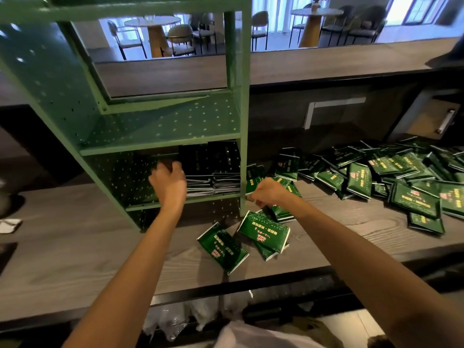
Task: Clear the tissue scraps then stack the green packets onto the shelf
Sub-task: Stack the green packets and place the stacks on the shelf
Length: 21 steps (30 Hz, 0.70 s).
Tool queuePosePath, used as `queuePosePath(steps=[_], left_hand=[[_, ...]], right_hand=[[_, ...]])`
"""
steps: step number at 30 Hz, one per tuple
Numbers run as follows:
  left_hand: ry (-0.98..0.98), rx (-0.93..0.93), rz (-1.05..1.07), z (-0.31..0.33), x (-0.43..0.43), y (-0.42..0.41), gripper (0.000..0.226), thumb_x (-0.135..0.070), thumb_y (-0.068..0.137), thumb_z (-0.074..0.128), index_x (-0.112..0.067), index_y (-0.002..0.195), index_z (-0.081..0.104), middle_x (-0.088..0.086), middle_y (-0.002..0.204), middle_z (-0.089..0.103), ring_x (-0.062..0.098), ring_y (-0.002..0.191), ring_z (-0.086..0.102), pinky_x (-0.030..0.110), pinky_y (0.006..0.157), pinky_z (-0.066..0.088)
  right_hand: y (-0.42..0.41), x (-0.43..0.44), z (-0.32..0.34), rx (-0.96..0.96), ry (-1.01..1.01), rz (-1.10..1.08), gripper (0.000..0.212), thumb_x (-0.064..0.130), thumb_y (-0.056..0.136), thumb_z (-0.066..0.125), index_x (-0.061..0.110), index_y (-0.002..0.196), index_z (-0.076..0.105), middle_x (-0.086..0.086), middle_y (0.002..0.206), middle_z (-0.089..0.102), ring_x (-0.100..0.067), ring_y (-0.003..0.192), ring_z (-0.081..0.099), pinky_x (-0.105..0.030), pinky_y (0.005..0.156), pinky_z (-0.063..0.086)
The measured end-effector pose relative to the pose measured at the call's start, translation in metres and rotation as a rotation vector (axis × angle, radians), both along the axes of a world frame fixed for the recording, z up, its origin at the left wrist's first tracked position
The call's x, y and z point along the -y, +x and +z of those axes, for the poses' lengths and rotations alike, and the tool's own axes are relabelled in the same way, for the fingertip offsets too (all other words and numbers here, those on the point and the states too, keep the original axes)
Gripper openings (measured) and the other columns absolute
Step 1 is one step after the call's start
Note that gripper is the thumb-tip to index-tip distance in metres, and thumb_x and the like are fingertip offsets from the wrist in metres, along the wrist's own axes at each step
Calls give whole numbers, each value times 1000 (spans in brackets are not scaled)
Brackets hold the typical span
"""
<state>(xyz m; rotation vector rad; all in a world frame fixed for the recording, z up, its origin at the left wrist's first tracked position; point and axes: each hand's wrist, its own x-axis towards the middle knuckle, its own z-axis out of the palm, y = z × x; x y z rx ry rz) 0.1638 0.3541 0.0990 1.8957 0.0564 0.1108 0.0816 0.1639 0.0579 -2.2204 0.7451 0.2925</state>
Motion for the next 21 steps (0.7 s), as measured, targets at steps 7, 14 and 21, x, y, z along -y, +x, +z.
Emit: queuePosePath(steps=[7,14,21], left_hand=[[249,316,-151,-10,48,-90,17,-11,95,45,-7,103,59,-5,100,47,8,97,43,2,74,27],[295,132,-325,-52,143,-146,17,-14,94,46,-12,102,61,1,101,60,17,89,56,27,74,43],[458,-141,-334,-68,245,-178,26,-12,92,46,-9,115,58,11,113,62,27,103,56,31,84,43]], right_hand=[[-34,46,-17,91,-30,-118,18,19,87,64,12,71,58,-5,72,58,-21,83,57,-32,81,49],[-77,116,-37,89,15,-76,15,11,86,64,9,74,55,-18,86,61,-26,81,57,-41,80,50],[-127,206,-41,15,3,-8,27,20,87,64,5,109,60,-15,110,65,-28,106,59,-30,80,44]])
